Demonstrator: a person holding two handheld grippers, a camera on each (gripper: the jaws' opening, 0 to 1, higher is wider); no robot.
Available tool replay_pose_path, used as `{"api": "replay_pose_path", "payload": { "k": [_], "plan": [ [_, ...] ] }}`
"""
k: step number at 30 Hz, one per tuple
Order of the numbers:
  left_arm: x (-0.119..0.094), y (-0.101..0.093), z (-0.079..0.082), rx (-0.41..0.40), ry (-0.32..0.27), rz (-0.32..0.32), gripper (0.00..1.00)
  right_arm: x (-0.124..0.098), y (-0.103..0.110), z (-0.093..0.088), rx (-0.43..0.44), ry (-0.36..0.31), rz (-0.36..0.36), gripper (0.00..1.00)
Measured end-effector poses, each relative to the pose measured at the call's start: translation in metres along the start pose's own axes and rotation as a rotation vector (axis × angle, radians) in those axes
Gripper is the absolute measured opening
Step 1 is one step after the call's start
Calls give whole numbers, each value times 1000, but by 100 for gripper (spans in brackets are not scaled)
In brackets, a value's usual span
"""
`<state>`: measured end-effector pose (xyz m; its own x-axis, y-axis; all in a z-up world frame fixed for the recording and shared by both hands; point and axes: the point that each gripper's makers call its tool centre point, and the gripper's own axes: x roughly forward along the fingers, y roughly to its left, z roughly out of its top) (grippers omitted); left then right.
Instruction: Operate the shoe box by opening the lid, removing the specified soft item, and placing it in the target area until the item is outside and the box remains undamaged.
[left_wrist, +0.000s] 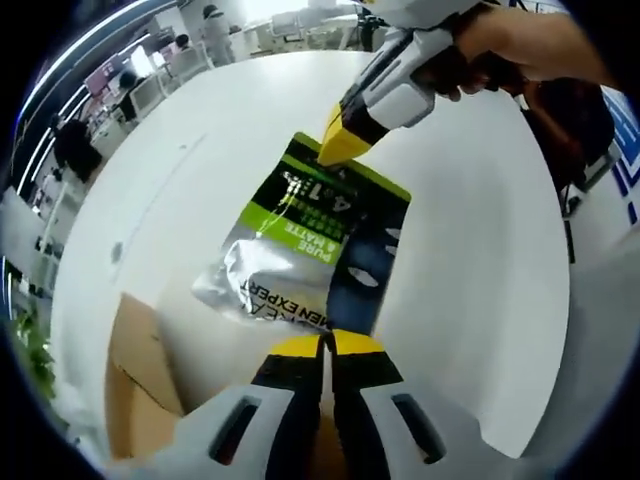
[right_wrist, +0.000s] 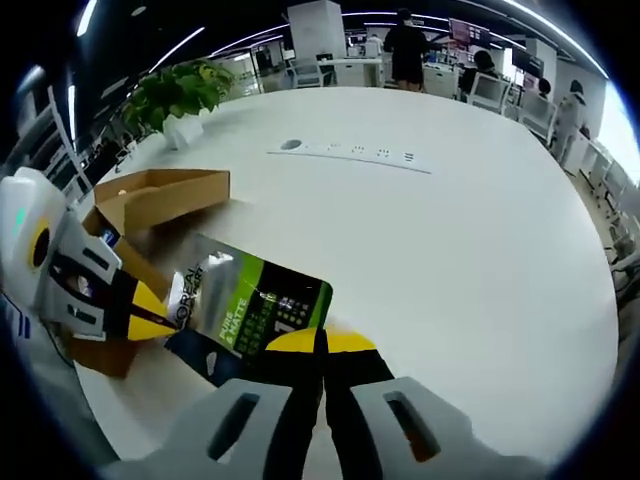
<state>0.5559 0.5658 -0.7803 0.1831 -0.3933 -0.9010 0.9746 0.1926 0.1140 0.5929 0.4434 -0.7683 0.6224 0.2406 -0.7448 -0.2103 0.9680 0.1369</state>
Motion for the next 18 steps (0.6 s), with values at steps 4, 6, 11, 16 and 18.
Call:
{"api": "replay_pose_path", "payload": {
  "k": [4, 6, 11, 16, 18],
  "plan": [
    [6, 1, -2, 48, 27, 9, 0, 7, -2, -3, 11, 4, 1, 0],
    [8, 0, -3, 66, 37, 11, 0, 9, -2, -4, 18, 4, 4, 0],
    [9, 1, -5, 79, 54, 12, 0, 16, -3, -7, 17, 8, 4, 0],
    [8, 1, -6, 60, 68, 15, 0, 20, -4, -10, 31, 11, 2, 0],
    [7, 0, -7, 56, 70, 16, 1, 22, -3, -11, 26, 13, 1, 0]
  ]
}}
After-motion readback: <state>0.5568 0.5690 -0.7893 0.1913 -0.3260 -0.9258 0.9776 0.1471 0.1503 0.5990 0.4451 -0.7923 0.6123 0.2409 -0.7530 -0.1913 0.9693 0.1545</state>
